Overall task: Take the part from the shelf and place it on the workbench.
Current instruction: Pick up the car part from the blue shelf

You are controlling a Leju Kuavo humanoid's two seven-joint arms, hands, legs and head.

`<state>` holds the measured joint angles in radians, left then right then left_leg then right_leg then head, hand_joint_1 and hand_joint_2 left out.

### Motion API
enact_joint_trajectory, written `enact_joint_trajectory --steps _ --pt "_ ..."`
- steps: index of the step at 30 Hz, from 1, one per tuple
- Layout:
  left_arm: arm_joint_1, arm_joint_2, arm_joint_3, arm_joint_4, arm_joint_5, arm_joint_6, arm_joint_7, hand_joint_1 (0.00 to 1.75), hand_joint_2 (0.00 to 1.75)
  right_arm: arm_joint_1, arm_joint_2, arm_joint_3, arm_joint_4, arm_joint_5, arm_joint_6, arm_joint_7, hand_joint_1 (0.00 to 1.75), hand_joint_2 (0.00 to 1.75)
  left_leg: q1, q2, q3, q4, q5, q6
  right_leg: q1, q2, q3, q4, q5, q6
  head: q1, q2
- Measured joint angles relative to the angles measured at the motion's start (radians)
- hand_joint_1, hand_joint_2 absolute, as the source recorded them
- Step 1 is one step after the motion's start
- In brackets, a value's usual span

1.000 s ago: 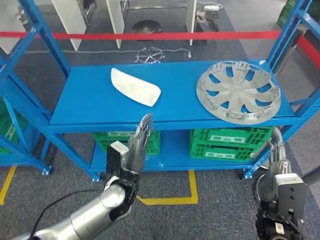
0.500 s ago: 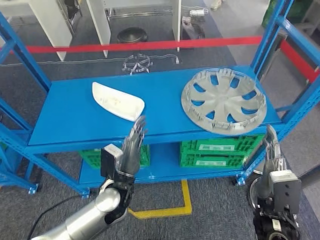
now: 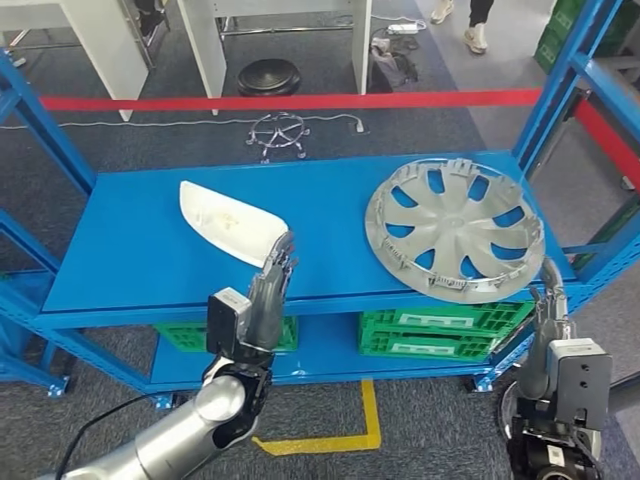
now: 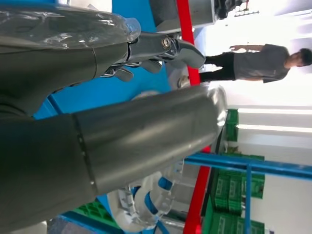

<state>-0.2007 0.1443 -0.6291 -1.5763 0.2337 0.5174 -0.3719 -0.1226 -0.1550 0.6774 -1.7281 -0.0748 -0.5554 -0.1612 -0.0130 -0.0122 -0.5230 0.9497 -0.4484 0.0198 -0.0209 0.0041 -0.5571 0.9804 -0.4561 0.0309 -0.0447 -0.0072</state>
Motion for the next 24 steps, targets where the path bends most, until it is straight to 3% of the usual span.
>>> enact_joint_trajectory --steps 2,3,7,11,17,24 --pt "0.000 0.001 0.000 -0.002 0.000 0.000 0.001 0.00 0.00 0.003 0.000 -0.008 0.002 -0.010 -0.004 0.006 0.00 0.00 -0.001 0.001 -0.006 0.009 -0.007 -0.004 0.003 0.000 0.000 0.000 0.009 -0.014 -0.006 0.000" --pt "0.000 0.002 0.000 -0.003 0.000 0.000 0.001 0.00 0.00 0.003 -0.001 -0.014 0.003 -0.014 -0.006 0.009 0.00 0.00 -0.001 0.001 -0.006 0.010 -0.008 -0.004 0.004 0.002 -0.001 0.001 0.009 -0.016 -0.010 0.000" --pt "-0.002 0.006 0.000 -0.005 0.000 0.000 0.001 0.00 0.00 0.000 -0.002 -0.043 0.005 -0.023 -0.009 0.017 0.00 1.75 0.000 0.002 -0.001 -0.001 -0.007 0.000 0.005 0.008 -0.002 0.000 0.009 -0.018 -0.015 0.000" --pt "-0.003 0.008 0.000 -0.008 0.000 0.000 0.002 0.00 0.00 -0.002 -0.017 -0.079 0.009 -0.044 -0.017 0.054 0.00 1.75 0.002 0.002 0.002 -0.009 -0.006 0.001 0.007 0.007 -0.002 0.000 0.006 -0.024 -0.020 0.000" --pt "-0.003 0.011 0.000 -0.012 0.000 -0.002 0.003 0.00 0.00 -0.011 -0.042 -0.132 0.021 -0.063 -0.009 0.087 0.00 1.75 0.004 0.002 0.001 -0.011 -0.003 -0.008 0.011 0.007 -0.002 0.000 0.007 -0.030 -0.020 0.000" --pt "-0.002 0.016 0.000 -0.017 0.003 -0.006 0.003 0.00 0.00 -0.049 -0.087 -0.188 0.074 -0.129 0.076 0.151 0.00 1.75 0.003 0.002 0.000 -0.012 -0.002 -0.016 0.010 0.006 -0.001 -0.003 0.011 -0.033 -0.019 0.000"
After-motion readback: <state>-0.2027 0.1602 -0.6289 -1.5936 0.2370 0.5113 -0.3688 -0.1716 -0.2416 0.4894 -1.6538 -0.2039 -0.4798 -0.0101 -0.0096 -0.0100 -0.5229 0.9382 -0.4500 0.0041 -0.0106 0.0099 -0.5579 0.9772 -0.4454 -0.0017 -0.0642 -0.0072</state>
